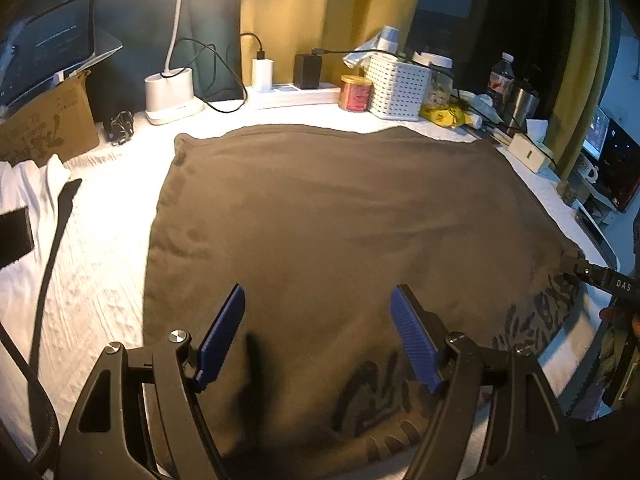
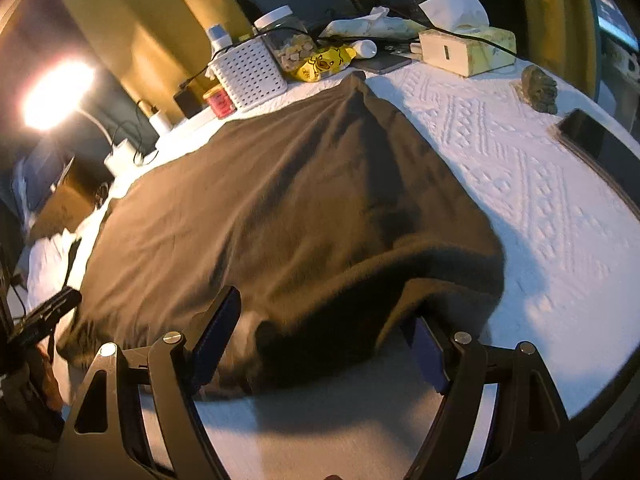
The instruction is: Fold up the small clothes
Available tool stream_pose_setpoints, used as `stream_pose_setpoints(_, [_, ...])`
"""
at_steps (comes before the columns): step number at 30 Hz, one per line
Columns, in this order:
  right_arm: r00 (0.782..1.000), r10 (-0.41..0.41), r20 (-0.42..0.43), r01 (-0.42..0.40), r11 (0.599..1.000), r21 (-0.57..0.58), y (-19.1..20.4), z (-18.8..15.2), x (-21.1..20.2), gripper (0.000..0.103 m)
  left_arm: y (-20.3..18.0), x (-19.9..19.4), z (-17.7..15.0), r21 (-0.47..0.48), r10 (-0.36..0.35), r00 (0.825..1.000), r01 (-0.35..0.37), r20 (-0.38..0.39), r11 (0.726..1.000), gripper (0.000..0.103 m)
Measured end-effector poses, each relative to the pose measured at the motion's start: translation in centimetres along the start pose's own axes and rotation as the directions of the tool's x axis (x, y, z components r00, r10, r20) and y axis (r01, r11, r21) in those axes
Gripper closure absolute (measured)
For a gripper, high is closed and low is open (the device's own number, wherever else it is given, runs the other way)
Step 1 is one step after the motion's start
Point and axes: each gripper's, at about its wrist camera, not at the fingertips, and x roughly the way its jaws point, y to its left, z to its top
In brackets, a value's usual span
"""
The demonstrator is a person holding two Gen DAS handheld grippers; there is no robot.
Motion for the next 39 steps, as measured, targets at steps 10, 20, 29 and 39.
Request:
stream_pose_setpoints(10, [0.999, -0.022, 0.029, 0.021, 0.999, 0.029, 0.4, 3.2, 3.3, 0.021, 1.6, 1.6, 1.3, -0.031, -0.011, 1.000, 0.010, -0.029, 0.999, 0.028])
stream_pose_setpoints(20, [0.999, -0.005, 0.034, 0.003, 0.999, 0.038, -0.2, 7.2, 6.4, 0.026, 3.8, 2.7, 2.1, -0.088, 0.016, 0.999, -0.020, -0.045, 0.996, 0.028])
stream_pose_setpoints(29, [0.997, -0.081, 0.009, 0.081, 0.987, -0.137, 2.1, 8.0, 8.8, 0.083, 5.3, 3.4, 2.5, -0.106, 0.026, 0.998, -0.031, -0.052, 0.994, 0.028])
stream_pose_setpoints(39, [0.999, -0.024, 0.047, 0.033, 0.979, -0.199, 5.6, 9.0, 7.2, 0.087, 6.5, 3.2, 3.1, -0.102, -0.002, 0.999, -0.001, -0.035, 0.995, 0.028])
